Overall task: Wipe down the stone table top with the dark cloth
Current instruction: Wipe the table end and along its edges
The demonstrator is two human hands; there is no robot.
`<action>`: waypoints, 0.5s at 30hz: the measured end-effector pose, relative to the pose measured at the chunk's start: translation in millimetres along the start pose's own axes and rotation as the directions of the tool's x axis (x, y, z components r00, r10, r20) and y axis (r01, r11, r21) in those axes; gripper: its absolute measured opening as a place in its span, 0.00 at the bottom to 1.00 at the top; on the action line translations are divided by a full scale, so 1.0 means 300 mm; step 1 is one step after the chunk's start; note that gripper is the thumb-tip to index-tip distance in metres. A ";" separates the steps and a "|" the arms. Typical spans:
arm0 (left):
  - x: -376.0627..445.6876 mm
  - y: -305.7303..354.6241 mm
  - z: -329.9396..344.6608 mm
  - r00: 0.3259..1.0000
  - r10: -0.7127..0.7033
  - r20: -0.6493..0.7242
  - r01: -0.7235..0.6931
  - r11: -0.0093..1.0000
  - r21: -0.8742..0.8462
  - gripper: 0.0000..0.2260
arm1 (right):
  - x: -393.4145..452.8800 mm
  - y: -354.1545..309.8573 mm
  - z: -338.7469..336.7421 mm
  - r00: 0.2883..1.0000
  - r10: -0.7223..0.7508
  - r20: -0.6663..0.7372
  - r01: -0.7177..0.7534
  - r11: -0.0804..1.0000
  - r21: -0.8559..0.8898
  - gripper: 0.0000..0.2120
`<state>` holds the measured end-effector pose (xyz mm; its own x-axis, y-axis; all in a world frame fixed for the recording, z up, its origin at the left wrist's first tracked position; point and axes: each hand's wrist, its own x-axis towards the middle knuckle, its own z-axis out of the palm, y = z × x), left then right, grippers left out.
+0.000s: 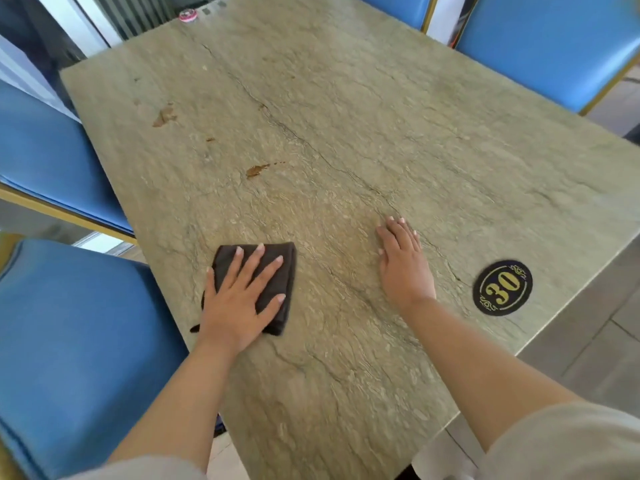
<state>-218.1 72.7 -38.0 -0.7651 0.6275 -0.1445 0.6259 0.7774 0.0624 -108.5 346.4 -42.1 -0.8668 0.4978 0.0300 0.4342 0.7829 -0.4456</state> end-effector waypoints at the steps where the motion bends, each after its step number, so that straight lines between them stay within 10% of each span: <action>1: 0.056 -0.034 -0.010 0.996 -0.091 0.010 0.091 0.996 -0.026 0.26 | -0.006 0.000 -0.002 1.000 0.005 0.010 -0.005 1.000 0.010 0.22; 7: 0.206 0.017 -0.033 0.959 -0.277 0.067 0.281 0.958 -0.059 0.28 | -0.190 -0.019 0.024 0.998 0.062 -0.024 -0.061 0.996 0.057 0.22; 11: 0.076 0.150 0.005 0.989 0.147 0.016 -0.147 0.989 0.025 0.29 | -0.319 -0.070 0.049 0.978 0.194 -0.076 -0.185 0.976 0.112 0.23; 15: -0.128 0.200 0.044 0.843 0.535 0.043 -0.537 0.841 0.068 0.29 | -0.469 -0.154 0.075 0.900 0.402 -0.165 -0.377 0.911 0.166 0.26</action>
<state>-149.2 94.8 -41.8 -0.3037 0.9438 -0.1306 0.9475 0.3136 0.0628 -12.2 231.8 -45.9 -0.5652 0.8249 -0.0045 0.6815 0.4638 -0.5660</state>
